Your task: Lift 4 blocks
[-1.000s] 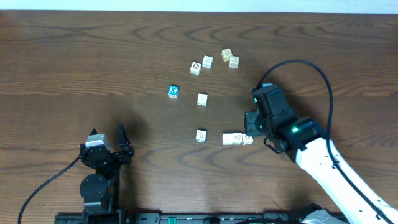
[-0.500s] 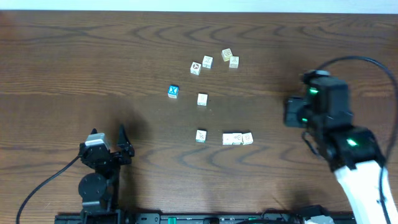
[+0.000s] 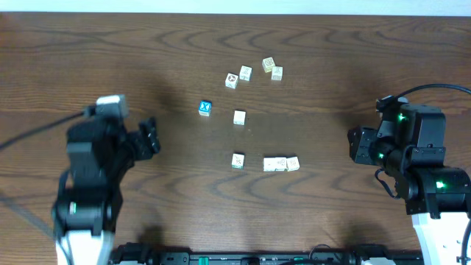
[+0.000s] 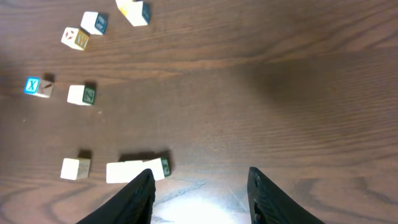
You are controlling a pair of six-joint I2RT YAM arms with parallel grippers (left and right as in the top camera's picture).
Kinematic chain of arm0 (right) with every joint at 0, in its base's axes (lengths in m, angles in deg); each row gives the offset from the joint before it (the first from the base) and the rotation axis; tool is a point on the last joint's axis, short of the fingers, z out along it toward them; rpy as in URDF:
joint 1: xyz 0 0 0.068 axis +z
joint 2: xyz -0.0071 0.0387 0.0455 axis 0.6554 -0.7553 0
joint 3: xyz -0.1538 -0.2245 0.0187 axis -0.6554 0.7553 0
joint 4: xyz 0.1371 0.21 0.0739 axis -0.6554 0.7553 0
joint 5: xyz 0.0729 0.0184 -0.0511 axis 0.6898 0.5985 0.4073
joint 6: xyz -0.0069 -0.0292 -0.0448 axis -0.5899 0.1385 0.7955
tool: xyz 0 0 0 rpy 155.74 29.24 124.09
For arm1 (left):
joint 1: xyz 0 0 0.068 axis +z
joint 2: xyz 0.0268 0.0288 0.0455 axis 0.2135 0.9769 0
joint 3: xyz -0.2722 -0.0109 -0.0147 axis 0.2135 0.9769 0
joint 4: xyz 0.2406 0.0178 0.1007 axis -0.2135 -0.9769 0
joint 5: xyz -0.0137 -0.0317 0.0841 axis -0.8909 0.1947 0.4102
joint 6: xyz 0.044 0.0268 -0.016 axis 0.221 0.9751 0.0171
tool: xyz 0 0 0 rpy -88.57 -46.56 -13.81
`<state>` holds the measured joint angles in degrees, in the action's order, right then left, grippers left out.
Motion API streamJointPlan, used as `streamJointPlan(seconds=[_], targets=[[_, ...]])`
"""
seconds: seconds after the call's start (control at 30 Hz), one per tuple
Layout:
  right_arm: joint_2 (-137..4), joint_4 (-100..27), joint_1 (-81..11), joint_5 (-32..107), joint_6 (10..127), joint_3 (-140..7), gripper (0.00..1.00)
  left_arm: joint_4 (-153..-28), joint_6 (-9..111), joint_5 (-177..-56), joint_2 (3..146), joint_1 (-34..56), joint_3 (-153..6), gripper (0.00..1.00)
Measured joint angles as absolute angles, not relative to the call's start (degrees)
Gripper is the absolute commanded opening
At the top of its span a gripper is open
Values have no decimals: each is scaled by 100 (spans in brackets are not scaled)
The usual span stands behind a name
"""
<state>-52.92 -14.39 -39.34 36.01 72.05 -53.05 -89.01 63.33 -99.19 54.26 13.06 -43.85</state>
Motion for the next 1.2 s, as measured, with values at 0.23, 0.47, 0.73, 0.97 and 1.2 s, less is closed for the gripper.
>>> streamJointPlan(seconds=[0.23,0.47,0.73,0.97,1.2], targets=[[-5299,-1419,-3934,3861,7257,-5299,45,-8779,6023,-10738,7221,1275,-4472,44],[-5611,-1703,-3934,4130,7194,-4776,35,-8958,6095,-11149,8189,495,-4472,36],[-6223,-2068,-3934,4362,7004,-4025,27,-9179,5736,-10010,8292,-1577,-4472,53],[-6254,-2152,-3934,4307,7004,-4005,23,-9164,4903,-8585,8292,-2904,-4472,43],[-6254,-2160,-3934,4270,6956,-4005,13,-9085,4622,-7892,8517,-2740,-4472,19]])
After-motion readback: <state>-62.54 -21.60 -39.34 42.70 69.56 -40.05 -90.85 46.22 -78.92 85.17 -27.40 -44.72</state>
